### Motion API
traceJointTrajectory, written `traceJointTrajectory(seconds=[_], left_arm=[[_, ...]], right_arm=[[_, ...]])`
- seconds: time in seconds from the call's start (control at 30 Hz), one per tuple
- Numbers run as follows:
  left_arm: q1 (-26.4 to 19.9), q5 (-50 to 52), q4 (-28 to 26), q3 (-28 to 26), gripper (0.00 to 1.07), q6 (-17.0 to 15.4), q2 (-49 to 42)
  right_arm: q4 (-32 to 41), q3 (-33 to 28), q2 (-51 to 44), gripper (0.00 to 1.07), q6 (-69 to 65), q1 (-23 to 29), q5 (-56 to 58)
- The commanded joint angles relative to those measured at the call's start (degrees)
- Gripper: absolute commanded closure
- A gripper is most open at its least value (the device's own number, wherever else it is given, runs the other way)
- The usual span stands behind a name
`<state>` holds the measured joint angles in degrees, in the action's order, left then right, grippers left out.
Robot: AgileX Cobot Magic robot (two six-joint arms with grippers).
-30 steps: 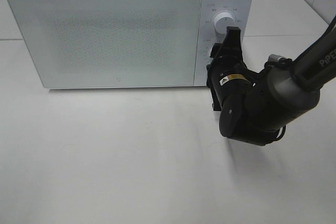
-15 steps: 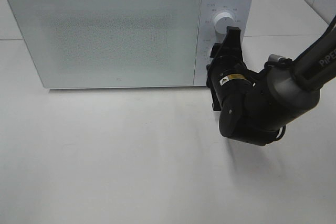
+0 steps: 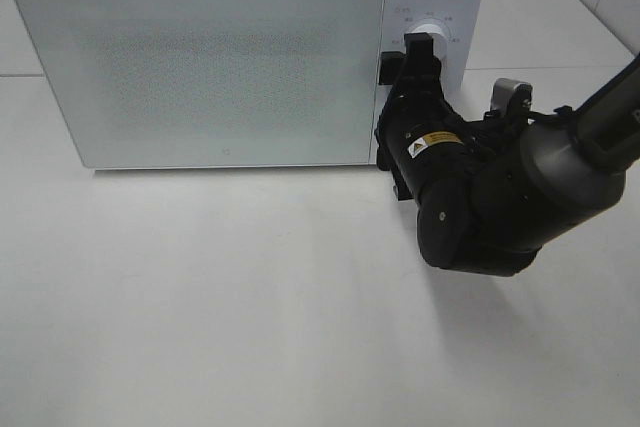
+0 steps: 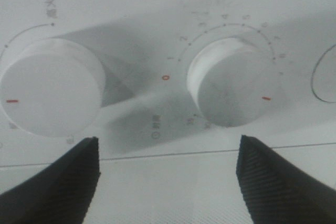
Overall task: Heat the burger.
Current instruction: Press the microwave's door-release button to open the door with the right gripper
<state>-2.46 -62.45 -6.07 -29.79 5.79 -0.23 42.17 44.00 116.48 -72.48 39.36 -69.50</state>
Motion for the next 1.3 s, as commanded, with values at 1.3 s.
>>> traceJointTrajectory(seconds=[1.3], left_arm=[[0.0, 0.86, -0.34, 0.11, 0.07, -0.23, -0.97]], right_arm=[[-38.04, -7.16, -34.21, 0.35, 55.35, -14.32, 69.84]])
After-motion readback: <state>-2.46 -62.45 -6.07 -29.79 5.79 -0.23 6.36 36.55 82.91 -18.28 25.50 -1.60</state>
